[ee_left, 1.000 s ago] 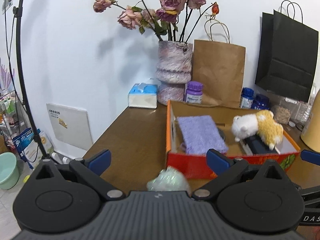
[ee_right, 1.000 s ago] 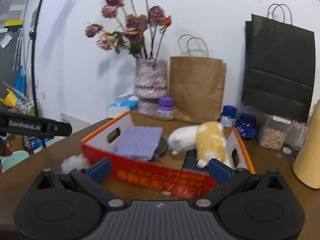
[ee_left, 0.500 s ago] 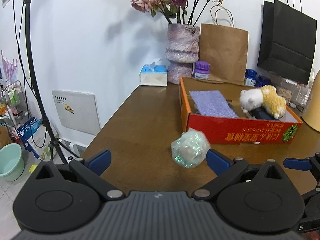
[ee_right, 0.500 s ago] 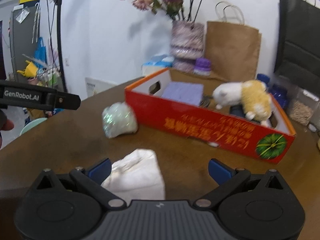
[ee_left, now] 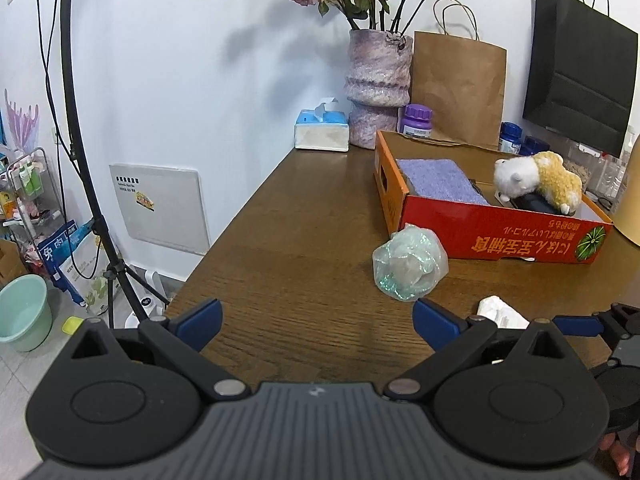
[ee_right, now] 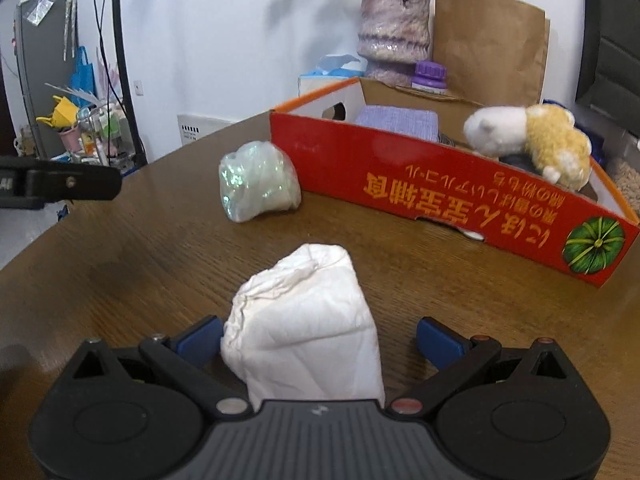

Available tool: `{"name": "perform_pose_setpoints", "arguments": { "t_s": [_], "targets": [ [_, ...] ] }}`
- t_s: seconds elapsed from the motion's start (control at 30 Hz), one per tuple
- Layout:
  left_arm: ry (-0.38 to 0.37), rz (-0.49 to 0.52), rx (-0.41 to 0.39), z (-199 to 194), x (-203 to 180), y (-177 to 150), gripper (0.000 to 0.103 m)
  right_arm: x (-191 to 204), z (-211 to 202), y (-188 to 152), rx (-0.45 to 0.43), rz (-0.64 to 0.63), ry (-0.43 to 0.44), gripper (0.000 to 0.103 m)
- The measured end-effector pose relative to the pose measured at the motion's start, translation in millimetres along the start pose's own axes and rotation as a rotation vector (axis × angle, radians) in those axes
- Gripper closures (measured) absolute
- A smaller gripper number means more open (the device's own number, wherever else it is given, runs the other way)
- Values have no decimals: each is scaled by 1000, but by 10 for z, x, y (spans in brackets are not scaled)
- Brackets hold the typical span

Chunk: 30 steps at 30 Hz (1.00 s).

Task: Flip cup upright
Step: 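Grasp the white cloth with the right gripper, then grasp the clear plastic bag with the left gripper while the right holds the cloth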

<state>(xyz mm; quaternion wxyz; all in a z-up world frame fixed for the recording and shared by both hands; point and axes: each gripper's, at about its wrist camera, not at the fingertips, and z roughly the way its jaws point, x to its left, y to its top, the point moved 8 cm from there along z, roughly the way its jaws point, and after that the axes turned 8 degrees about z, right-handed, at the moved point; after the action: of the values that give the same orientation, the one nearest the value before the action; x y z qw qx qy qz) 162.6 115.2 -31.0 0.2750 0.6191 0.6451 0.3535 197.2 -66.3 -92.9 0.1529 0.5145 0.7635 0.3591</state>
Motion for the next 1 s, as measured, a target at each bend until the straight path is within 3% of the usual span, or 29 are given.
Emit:
{"name": "perform_pose_setpoints", "arguments": {
  "t_s": [0.4,0.43,0.5,0.57,0.67,0.8,1.0],
  "targets": [
    [-17,-5,8,36,-10,-25,0,-7,54,25,-51,13,-2,1],
    [-17,-5,9,37,-11,-25,0,-11,47,27,-55,15,-3,5],
    [-16,-4,9,37,-10,-25,0,-15,5,39,-80,18,-3,30],
    [-15,-1,10,45,-22,-22,0,-25,-20,42,-90,21,-6,34],
    [-16,6,10,61,-59,-3,0,-5,-53,33,-101,9,3,55],
    [-19,9,10,93,-108,27,0,-2,-79,27,-109,5,14,63],
    [-24,19,12,163,-195,82,0,-75,-140,54,-144,32,9,64]
  ]
}}
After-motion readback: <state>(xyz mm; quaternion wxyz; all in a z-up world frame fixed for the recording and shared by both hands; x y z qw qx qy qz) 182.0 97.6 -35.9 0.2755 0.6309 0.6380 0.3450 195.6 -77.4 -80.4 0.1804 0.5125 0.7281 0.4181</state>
